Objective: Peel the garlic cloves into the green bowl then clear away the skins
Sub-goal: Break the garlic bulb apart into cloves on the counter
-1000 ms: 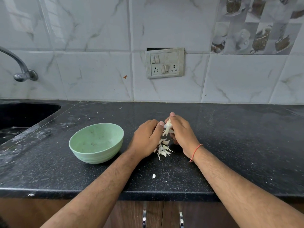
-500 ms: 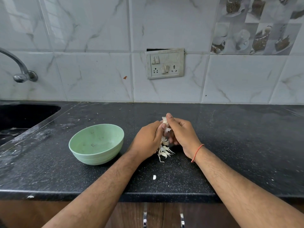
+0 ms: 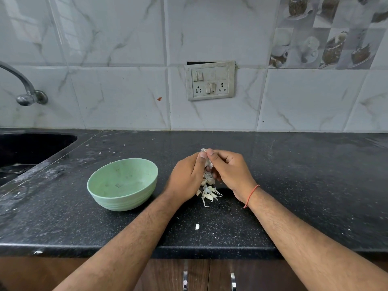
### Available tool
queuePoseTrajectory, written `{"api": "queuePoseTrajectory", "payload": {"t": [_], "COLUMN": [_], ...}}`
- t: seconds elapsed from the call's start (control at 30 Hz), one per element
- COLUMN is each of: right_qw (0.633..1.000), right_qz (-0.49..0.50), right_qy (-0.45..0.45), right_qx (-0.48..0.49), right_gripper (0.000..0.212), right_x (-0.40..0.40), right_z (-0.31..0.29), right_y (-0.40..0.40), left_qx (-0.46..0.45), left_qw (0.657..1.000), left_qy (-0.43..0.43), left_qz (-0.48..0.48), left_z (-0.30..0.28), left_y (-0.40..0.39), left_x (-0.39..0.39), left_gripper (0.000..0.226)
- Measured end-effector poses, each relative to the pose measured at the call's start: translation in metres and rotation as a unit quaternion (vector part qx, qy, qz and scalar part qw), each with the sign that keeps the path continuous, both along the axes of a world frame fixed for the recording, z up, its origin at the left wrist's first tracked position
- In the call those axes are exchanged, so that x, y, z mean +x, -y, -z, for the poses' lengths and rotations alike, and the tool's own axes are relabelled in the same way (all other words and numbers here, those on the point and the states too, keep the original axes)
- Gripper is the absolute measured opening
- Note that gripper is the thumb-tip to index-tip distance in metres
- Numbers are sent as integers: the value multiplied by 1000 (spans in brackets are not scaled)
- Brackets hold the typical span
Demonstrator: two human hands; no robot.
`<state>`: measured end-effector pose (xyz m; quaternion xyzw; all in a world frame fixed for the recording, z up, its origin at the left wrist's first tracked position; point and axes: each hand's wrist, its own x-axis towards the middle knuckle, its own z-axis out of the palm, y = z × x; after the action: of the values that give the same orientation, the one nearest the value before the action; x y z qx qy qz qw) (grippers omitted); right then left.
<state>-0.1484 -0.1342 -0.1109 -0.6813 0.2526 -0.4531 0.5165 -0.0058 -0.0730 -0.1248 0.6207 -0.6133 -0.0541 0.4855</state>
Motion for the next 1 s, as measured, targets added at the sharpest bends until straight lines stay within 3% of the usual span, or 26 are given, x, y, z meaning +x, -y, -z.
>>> {"api": "queuePoseTrajectory", "payload": {"t": [0.3,0.53,0.6,0.8,1.0], "right_qw": [997,991,990,999,998], "right_qz": [-23,26,31,2,-44], "right_qy": [-41,-67,-71,-45,-19], "right_qx": [-54,-112,-116,-19,36], "right_gripper": [25,30,23,23,19], "right_x": [2,6,7,4,1], "right_z": [6,14,14,5,3], "right_y": [0,3,3,-2,0], "left_qx": [31,53,57,42,53], "left_qw": [994,997,996,997,994], "left_qy": [-100,-53,-51,-38,43], "left_qz": [17,-34,-46,-53,-82], "left_z": [-1,-7,-7,-8,-8], "left_y": [3,1,2,3,4], "left_x": [4,-5,-4,-3,-1], "left_gripper": [74,69,69,68,68]}}
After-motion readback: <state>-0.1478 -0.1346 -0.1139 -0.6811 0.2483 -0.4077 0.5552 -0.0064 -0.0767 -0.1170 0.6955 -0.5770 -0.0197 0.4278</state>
